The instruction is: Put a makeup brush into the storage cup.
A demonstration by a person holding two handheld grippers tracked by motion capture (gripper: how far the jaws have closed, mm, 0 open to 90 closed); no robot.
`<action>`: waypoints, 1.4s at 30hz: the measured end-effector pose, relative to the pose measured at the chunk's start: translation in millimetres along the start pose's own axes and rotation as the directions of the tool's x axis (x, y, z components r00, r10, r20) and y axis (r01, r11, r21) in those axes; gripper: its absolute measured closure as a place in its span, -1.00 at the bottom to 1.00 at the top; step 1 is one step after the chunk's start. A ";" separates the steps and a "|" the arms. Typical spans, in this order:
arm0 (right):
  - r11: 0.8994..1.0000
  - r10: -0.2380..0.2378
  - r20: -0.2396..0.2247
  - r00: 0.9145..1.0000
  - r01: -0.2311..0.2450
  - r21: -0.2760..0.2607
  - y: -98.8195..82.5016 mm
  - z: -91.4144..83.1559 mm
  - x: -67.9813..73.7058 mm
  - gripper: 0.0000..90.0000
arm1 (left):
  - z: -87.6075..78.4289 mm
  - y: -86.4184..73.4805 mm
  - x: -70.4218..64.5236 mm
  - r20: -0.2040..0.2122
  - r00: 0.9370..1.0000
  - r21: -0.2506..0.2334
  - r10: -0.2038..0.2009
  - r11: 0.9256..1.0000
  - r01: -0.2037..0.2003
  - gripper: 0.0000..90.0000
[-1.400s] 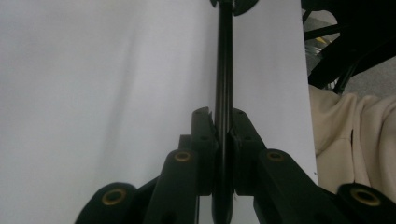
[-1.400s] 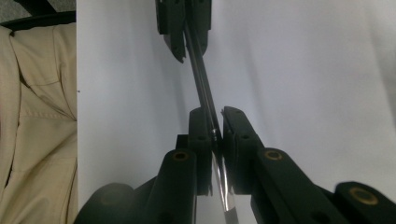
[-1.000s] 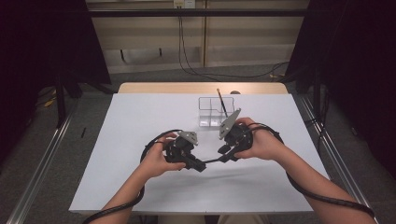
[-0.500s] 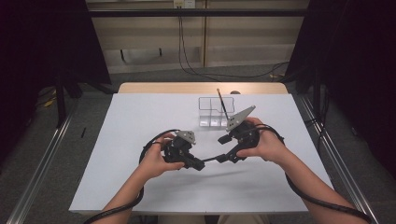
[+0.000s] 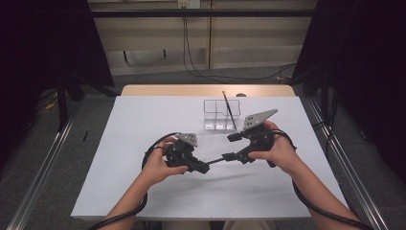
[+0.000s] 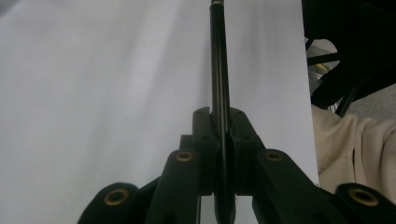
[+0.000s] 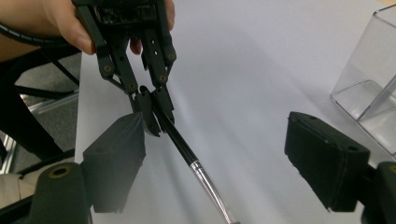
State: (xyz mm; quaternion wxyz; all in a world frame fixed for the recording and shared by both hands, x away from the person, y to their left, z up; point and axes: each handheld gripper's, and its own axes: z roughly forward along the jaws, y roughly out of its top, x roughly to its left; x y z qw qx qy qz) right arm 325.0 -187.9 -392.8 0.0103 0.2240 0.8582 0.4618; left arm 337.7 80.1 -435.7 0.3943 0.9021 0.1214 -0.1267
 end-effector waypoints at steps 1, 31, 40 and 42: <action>1.000 0.010 -0.005 1.000 -0.010 -0.010 -0.5 -0.6 0.0 -0.56 | 0.2 -0.7 0.0 0.015 1.000 -0.011 -0.011 1.000 0.011 0.86; 0.974 0.104 0.011 0.995 -0.099 -0.206 -12.1 -5.1 -4.4 -0.56 | -16.1 -4.9 3.9 -0.019 0.997 -0.243 -0.073 0.968 0.066 0.86; 0.969 0.104 -0.001 0.995 -0.101 -0.227 -10.1 -4.4 -3.6 -0.25 | -18.7 -3.8 4.6 -0.019 0.996 -0.307 -0.085 0.949 0.075 0.86; 0.966 0.109 -0.011 0.994 -0.109 -0.233 -9.4 -4.4 -3.5 -0.10 | -18.4 -3.6 4.3 -0.020 0.996 -0.318 -0.088 0.945 0.077 0.86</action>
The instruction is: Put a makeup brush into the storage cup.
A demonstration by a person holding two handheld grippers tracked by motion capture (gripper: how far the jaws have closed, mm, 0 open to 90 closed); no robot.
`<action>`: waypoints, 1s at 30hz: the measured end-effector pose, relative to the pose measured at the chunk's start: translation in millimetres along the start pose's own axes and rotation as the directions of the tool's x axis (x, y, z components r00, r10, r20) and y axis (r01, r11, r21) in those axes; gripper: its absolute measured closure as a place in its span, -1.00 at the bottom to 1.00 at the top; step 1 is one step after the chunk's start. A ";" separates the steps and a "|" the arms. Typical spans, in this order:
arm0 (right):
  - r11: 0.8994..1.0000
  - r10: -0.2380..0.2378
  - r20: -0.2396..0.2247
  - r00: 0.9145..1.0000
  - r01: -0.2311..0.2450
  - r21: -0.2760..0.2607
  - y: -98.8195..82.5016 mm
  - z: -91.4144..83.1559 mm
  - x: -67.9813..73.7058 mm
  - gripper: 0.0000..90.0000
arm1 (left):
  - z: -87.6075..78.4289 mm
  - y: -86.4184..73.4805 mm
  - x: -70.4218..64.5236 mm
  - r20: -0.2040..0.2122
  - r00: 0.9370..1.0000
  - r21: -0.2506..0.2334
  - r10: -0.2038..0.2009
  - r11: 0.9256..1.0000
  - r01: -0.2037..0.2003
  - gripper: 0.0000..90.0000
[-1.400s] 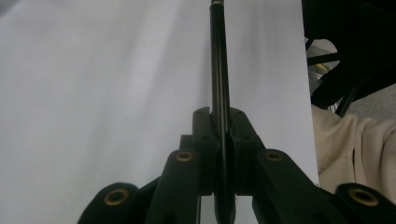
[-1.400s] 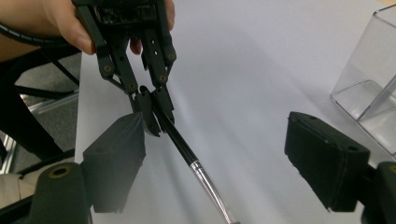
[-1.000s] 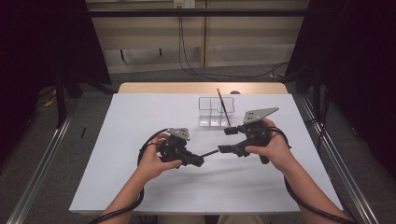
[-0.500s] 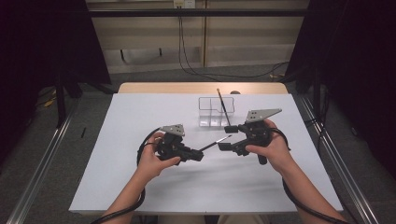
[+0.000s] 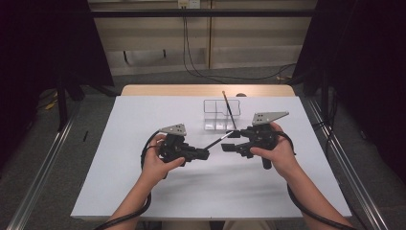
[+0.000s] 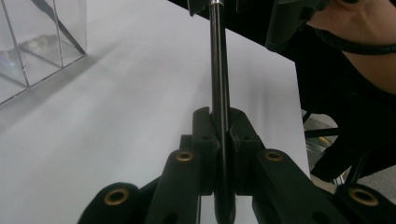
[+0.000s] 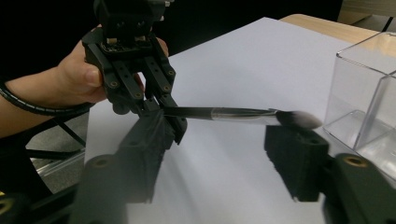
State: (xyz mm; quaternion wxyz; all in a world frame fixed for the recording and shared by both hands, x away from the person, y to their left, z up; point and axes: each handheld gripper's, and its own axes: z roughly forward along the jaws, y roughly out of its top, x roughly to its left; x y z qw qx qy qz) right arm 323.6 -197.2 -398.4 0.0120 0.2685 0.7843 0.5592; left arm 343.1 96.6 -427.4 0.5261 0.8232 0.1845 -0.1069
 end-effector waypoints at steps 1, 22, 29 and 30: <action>1.000 0.001 -0.002 1.000 -0.001 -0.003 0.5 0.2 0.2 -0.04 | 0.0 0.3 0.1 0.000 1.000 -0.002 0.003 1.000 -0.003 0.86; 0.995 0.087 -0.028 0.996 -0.088 -0.047 13.3 10.2 1.9 0.64 | 20.1 2.2 -3.3 0.024 0.999 -0.004 -0.022 1.000 0.022 0.86; 0.992 0.107 -0.035 0.994 -0.109 -0.060 14.9 12.4 2.1 0.68 | 26.9 1.0 -3.8 0.029 0.999 0.011 -0.023 1.000 0.023 0.86; 0.992 0.108 -0.038 0.993 -0.111 -0.060 15.0 13.0 2.1 0.69 | 28.1 0.8 -4.2 0.029 0.999 0.012 -0.025 1.000 0.025 0.86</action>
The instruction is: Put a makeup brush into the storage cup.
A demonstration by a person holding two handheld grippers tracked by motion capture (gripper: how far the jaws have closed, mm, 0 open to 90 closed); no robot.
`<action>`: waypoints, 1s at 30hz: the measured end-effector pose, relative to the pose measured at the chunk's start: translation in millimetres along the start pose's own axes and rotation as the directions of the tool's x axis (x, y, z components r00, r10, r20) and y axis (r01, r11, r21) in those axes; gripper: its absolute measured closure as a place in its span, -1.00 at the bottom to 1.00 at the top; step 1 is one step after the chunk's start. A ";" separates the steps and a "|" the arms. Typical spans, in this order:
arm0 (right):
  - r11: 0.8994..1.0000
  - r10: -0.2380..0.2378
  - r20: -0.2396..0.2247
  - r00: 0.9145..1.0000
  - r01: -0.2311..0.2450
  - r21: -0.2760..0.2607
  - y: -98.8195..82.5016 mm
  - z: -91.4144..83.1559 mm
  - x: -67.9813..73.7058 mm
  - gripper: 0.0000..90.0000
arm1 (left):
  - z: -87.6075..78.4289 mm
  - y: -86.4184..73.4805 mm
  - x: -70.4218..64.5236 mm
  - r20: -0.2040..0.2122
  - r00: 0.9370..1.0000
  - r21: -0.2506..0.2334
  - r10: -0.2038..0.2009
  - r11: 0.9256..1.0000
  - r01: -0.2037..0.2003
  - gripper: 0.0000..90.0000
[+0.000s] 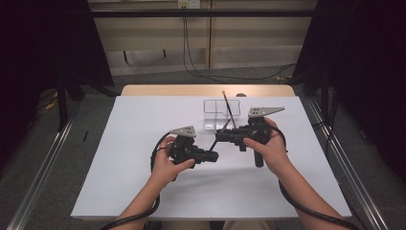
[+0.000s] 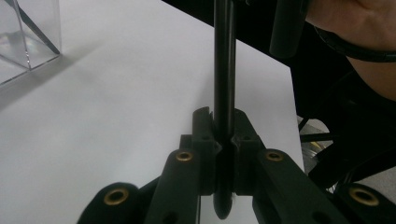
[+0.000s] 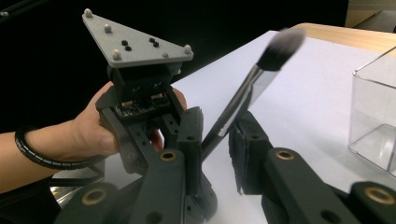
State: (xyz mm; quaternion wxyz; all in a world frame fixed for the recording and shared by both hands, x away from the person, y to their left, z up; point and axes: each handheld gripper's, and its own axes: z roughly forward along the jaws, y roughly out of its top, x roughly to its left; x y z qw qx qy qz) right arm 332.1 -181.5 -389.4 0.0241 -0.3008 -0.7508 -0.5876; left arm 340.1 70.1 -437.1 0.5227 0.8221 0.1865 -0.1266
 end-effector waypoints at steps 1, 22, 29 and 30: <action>1.000 -0.006 0.000 1.000 0.006 -0.001 0.2 0.8 0.0 0.70 | 1.0 0.0 -0.4 -0.002 1.000 0.003 -0.001 1.000 0.001 0.86; 1.000 0.019 -0.043 0.999 -0.019 -0.005 5.7 7.8 0.1 0.88 | -0.1 -1.3 3.8 0.001 1.000 -0.050 0.002 0.999 -0.002 0.31; 1.000 0.009 -0.023 1.000 -0.009 -0.016 6.8 0.1 1.6 0.88 | -5.1 2.9 4.6 0.002 1.000 -0.065 0.007 0.998 -0.007 -0.10; 1.000 0.010 -0.022 1.000 -0.010 -0.016 6.8 -0.9 1.5 0.88 | -5.8 3.0 4.8 0.000 1.000 -0.069 0.002 0.998 -0.002 -0.13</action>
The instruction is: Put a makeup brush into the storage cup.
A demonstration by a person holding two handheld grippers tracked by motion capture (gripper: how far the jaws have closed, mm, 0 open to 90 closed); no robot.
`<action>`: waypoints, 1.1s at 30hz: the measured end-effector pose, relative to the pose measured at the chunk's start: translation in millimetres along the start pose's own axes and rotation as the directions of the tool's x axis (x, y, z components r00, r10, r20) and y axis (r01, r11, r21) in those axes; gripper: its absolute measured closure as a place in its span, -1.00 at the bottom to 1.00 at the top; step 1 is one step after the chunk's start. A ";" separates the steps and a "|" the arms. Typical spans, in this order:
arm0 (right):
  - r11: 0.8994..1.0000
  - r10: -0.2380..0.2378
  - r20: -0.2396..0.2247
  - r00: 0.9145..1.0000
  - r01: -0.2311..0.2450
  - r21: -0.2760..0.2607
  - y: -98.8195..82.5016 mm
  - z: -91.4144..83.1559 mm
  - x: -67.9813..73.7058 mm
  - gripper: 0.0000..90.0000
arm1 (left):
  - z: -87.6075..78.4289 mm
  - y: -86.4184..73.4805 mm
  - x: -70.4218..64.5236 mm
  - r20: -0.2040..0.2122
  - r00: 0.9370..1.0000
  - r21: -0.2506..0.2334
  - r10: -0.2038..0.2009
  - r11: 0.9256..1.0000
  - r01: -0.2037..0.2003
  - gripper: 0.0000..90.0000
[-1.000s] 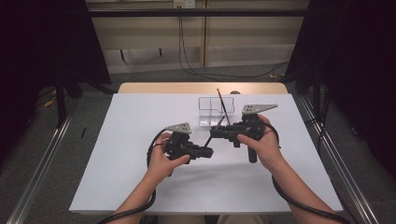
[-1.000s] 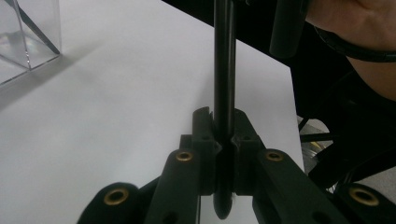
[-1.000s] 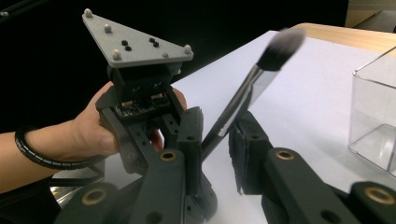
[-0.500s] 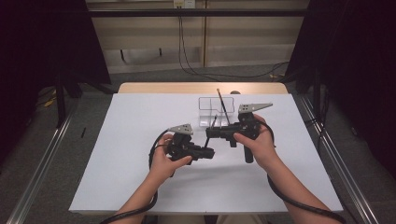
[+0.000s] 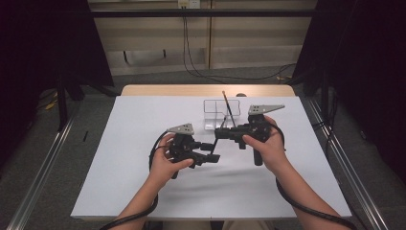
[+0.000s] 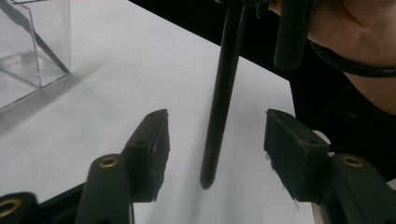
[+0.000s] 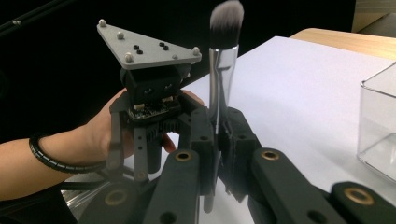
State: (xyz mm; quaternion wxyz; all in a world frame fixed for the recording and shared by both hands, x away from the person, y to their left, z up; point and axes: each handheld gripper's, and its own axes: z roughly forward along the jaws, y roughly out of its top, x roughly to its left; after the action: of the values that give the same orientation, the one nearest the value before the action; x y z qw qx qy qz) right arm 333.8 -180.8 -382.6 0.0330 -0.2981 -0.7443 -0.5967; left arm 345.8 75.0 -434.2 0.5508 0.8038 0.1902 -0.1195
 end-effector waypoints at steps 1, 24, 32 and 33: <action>1.000 -0.001 0.005 1.000 0.001 -0.001 0.1 -1.8 0.1 0.88 | -0.2 -0.1 0.3 -0.005 1.000 -0.004 0.004 1.000 -0.004 -0.18; 0.999 -0.039 0.031 0.999 0.039 -0.003 1.6 -13.3 -0.3 0.88 | -16.7 2.1 0.8 -0.079 0.996 -0.043 0.031 0.998 -0.035 -0.96; 0.999 -0.043 0.045 0.998 0.043 -0.005 1.0 -17.6 -0.7 0.88 | -29.1 0.9 1.1 -0.102 0.993 -0.041 0.057 0.997 -0.062 -0.97; 0.999 -0.043 0.044 0.998 0.043 -0.007 0.8 -18.1 -0.7 0.88 | -30.5 0.9 1.2 -0.098 0.993 -0.045 0.060 0.997 -0.065 -0.97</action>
State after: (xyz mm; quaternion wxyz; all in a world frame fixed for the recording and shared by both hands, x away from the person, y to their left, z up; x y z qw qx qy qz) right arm 329.2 -197.4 -377.1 0.0025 -0.2951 -0.7489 -0.5934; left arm 346.7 103.3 -422.8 0.5634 0.8009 0.1944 -0.0585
